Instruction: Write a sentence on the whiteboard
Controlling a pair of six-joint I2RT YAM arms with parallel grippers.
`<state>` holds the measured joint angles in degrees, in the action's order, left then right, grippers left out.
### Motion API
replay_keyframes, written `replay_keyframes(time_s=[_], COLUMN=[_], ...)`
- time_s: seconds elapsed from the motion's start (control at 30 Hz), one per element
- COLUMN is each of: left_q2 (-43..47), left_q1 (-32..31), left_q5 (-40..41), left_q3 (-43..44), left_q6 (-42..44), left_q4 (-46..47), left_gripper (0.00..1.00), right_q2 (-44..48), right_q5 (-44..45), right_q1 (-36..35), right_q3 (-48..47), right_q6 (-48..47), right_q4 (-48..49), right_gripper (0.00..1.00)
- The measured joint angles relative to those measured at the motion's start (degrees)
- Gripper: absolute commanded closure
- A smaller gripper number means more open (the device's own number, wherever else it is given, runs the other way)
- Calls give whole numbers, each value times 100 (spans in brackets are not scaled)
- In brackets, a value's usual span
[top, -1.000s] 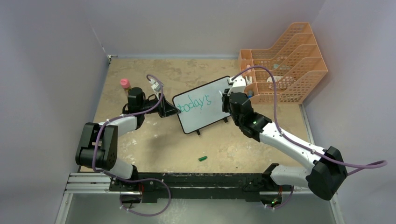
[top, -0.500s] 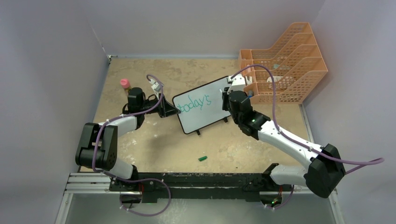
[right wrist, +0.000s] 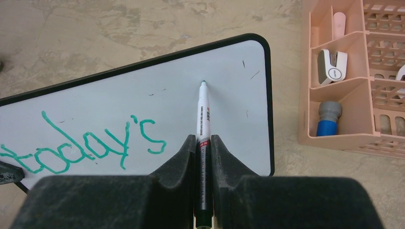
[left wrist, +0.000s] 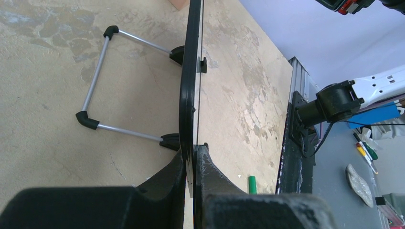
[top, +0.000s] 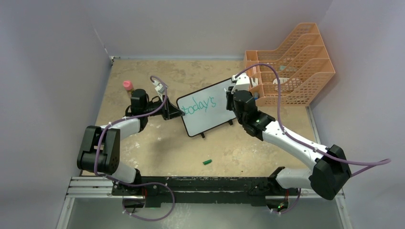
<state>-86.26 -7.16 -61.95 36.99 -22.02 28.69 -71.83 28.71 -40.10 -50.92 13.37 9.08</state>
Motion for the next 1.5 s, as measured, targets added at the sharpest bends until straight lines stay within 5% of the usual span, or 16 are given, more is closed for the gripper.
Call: replay_keyframes(time_s=[1.5], left_q2=[35], left_q1=[-11], left_q5=[68], left_q3=[20], left_q6=[20], left_q4=[-101], left_gripper=[100], right_q2=[109], right_q5=[-452], right_q1=[4], right_q3=[190], right_q6=[391], right_q4=[-702], right_gripper=[100])
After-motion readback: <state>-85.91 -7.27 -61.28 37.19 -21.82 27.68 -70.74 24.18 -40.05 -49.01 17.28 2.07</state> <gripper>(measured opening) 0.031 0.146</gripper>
